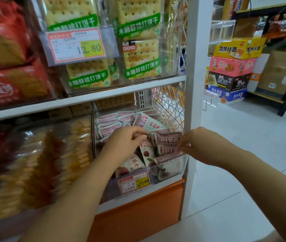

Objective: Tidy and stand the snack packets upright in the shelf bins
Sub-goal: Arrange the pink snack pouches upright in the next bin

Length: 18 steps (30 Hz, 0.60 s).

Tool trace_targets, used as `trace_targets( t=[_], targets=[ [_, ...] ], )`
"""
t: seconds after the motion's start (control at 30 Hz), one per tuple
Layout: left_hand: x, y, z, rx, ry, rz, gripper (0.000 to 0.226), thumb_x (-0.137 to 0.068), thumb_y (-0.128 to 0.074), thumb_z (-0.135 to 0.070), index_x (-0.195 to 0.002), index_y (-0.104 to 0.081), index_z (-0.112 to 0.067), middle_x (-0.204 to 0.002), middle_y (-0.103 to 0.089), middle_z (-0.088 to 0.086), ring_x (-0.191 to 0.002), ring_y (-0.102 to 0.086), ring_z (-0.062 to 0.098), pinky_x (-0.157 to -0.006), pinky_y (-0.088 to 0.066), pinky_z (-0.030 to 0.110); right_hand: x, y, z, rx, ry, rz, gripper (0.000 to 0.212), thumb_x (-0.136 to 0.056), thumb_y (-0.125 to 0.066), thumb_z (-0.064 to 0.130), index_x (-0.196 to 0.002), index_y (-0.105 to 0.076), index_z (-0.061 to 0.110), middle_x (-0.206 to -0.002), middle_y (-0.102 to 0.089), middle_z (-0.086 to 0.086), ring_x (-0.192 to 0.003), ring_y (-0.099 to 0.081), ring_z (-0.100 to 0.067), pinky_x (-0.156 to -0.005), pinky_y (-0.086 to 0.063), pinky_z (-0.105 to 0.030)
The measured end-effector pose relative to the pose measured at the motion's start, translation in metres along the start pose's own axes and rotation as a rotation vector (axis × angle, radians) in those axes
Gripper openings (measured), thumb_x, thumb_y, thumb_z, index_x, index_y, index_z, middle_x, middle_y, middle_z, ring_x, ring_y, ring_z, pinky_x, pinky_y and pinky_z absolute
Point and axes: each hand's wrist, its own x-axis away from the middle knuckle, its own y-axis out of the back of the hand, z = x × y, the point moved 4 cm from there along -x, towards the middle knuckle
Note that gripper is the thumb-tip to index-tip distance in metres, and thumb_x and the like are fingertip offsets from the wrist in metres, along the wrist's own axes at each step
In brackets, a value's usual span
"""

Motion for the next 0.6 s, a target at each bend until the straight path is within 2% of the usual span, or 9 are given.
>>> trace_targets(
  t=[0.07,0.17,0.27,0.37,0.43,0.53,0.6],
  targets=[
    [0.003,0.009,0.014,-0.053,0.04,-0.105,0.028,-0.092,-0.058,-0.03,-0.12,-0.061,-0.029,-0.113,-0.064,-0.01,-0.098,-0.058,0.006,-0.087,-0.05,0.029,0.0,0.006,0.008,-0.062,0.009,-0.084,0.021,-0.093,-0.051,0.03,-0.103,-0.069,0.027,-0.099,-0.07,0.006,-0.085,-0.064,-0.015,-0.079,-0.055,-0.033],
    [0.006,-0.004,0.015,-0.184,0.058,0.003,0.04,-0.091,-0.058,-0.036,-0.13,-0.052,-0.029,-0.118,-0.064,-0.006,-0.104,-0.06,0.011,-0.091,-0.05,0.036,-0.005,0.007,0.028,-0.129,0.081,-0.178,0.022,-0.092,-0.052,0.027,-0.107,-0.068,0.029,-0.104,-0.069,0.006,-0.089,-0.063,-0.015,-0.08,-0.055,-0.035],
    [0.006,-0.013,0.005,-0.327,-0.006,-0.047,0.044,-0.09,-0.056,-0.044,-0.132,-0.049,-0.033,-0.102,-0.068,-0.004,-0.095,-0.061,0.016,-0.088,-0.049,0.038,-0.014,-0.003,0.044,-0.116,0.163,-0.11,0.025,-0.091,-0.051,0.023,-0.111,-0.066,0.027,-0.101,-0.067,0.001,-0.089,-0.061,-0.018,-0.078,-0.053,-0.033],
    [0.0,-0.02,0.002,-0.403,0.006,-0.071,0.044,-0.09,-0.057,-0.043,-0.132,-0.049,-0.034,-0.114,-0.065,-0.002,-0.107,-0.056,0.021,-0.092,-0.042,0.036,-0.026,-0.015,0.043,-0.066,0.187,0.001,0.021,-0.087,-0.056,0.023,-0.103,-0.069,0.026,-0.096,-0.066,0.004,-0.085,-0.059,-0.016,-0.078,-0.052,-0.03],
    [-0.004,-0.024,0.005,-0.341,0.069,-0.044,0.035,-0.09,-0.059,-0.036,-0.125,-0.055,-0.036,-0.119,-0.063,-0.003,-0.11,-0.054,0.02,-0.091,-0.04,0.033,-0.032,-0.023,0.037,-0.048,0.157,0.076,0.018,-0.088,-0.056,0.023,-0.095,-0.072,0.027,-0.093,-0.069,0.008,-0.083,-0.061,-0.014,-0.079,-0.052,-0.029],
    [-0.007,-0.022,0.008,-0.024,0.124,-0.077,0.028,-0.089,-0.062,-0.019,-0.111,-0.058,-0.036,-0.111,-0.065,-0.007,-0.088,-0.062,0.014,-0.075,-0.051,0.031,-0.038,-0.026,0.03,-0.074,0.127,0.116,0.018,-0.089,-0.056,0.023,-0.096,-0.073,0.026,-0.094,-0.07,0.009,-0.083,-0.062,-0.011,-0.08,-0.051,-0.025],
    [-0.007,-0.008,0.009,0.195,0.115,-0.151,0.039,-0.089,-0.061,-0.013,-0.122,-0.052,-0.033,-0.114,-0.061,-0.008,-0.083,-0.063,0.012,-0.065,-0.052,0.029,-0.038,-0.026,0.03,-0.072,0.139,0.127,0.019,-0.09,-0.055,0.022,-0.097,-0.073,0.025,-0.095,-0.07,0.008,-0.084,-0.062,-0.01,-0.08,-0.049,-0.023]
  ],
)
